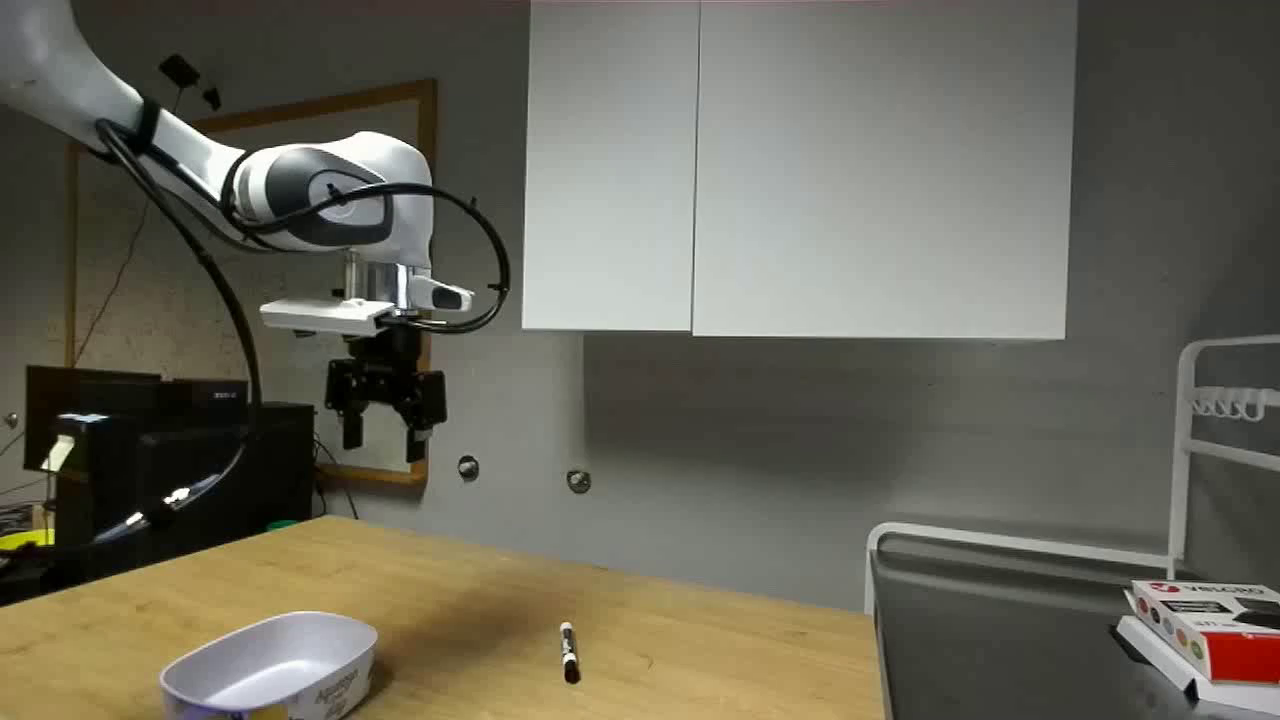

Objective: Get the marker from the table and place it in the bowl

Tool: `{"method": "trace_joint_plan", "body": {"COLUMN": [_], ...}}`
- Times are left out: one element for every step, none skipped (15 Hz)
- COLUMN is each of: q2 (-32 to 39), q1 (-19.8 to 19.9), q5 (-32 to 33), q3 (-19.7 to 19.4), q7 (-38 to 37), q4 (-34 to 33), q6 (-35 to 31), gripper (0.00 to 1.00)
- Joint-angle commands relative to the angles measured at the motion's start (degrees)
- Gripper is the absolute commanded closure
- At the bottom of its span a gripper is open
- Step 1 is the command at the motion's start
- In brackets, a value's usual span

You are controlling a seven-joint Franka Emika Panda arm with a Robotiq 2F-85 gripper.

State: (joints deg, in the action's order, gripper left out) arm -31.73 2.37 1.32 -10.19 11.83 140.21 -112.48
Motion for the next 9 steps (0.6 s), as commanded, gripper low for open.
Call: {"method": "trace_joint_plan", "body": {"q2": [0.1, 0.1, -0.1, 0.9, 1.8, 2.8, 3.8, 5.0, 6.0], "q1": [0.7, 0.7, 0.4, 0.4, 0.1, -0.1, -0.2, -0.4, -0.4], "q5": [-0.4, -0.4, -0.7, -0.5, -0.5, 0.0, 0.4, 0.6, 1.0], "q3": [0.6, 0.6, 1.1, 1.1, 0.9, 0.6, 0.3, -0.1, -0.3], "q7": [0.3, 0.3, -0.3, -0.2, 0.9, 2.5, 4.0, 5.9, 7.6], "q4": [-0.1, -0.1, 0.9, 0.6, 0.2, -0.3, -0.9, -1.8, -2.4], "q6": [0.1, 0.1, -0.4, -0.7, -1.1, -2.0, -2.3, -2.3, -2.5], "gripper": [0.0, 0.0, 0.0, 0.0, 0.0, 0.0, 0.0, 0.0, 0.0]}}
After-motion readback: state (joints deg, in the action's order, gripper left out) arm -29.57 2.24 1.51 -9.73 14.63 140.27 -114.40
